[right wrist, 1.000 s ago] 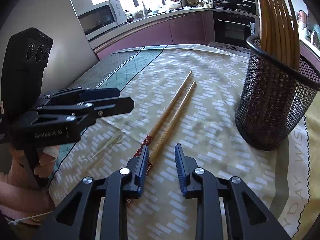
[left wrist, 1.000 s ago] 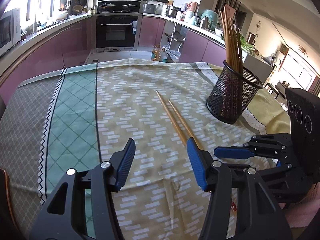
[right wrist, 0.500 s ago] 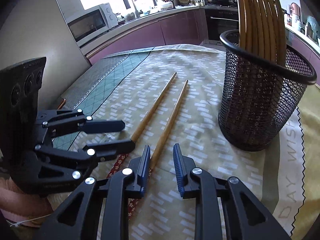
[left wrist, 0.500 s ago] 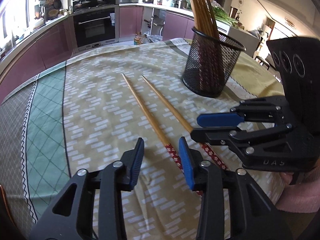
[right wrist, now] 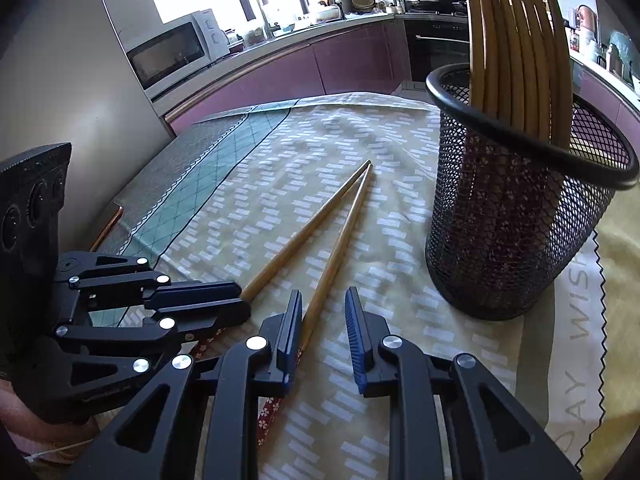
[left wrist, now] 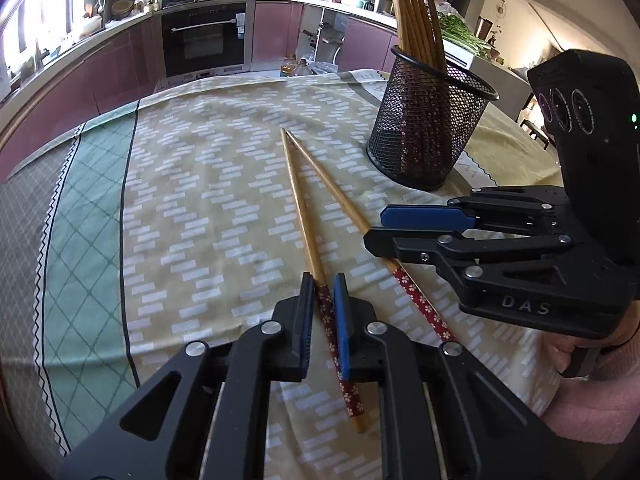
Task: Organize utensils
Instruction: 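Close the right gripper on a chopstick while the left gripper grasps the other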
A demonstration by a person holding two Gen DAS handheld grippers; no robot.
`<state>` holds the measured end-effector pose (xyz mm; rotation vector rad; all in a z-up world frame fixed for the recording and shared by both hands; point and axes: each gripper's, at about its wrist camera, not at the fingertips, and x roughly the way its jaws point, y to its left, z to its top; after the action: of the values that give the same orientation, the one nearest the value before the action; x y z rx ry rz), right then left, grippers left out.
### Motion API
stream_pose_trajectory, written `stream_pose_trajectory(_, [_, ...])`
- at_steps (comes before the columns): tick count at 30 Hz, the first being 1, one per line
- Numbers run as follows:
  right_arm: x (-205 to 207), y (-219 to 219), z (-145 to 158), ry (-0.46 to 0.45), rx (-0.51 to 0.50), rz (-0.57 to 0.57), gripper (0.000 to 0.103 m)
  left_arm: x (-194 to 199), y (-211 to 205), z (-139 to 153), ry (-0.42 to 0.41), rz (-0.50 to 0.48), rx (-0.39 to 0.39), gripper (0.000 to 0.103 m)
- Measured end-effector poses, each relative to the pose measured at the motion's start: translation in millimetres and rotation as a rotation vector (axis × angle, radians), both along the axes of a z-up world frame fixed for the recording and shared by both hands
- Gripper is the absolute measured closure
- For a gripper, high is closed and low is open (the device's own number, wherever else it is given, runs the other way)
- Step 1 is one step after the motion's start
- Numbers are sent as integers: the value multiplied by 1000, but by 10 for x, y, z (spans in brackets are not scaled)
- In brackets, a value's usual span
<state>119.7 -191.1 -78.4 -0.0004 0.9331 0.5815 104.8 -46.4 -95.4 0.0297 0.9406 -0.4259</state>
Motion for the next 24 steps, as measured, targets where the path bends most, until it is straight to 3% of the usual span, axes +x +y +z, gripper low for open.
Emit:
stream_pose_trajectory(1, [15, 12, 6, 0, -1, -1, 82, 5, 1, 5, 3, -2, -3, 76])
stream_pose_trajectory(2, [28, 23, 7, -2, -4, -4, 82, 21, -13, 18, -9, -1, 12, 74])
stream_pose_trajectory(16, [243, 34, -35, 5, 12, -38, 92, 407, -101, -15, -10, 6, 48, 92])
stream_pose_trajectory(24, [217, -94, -15, 24, 84, -73, 97, 401, -88, -30, -2, 46, 16, 95])
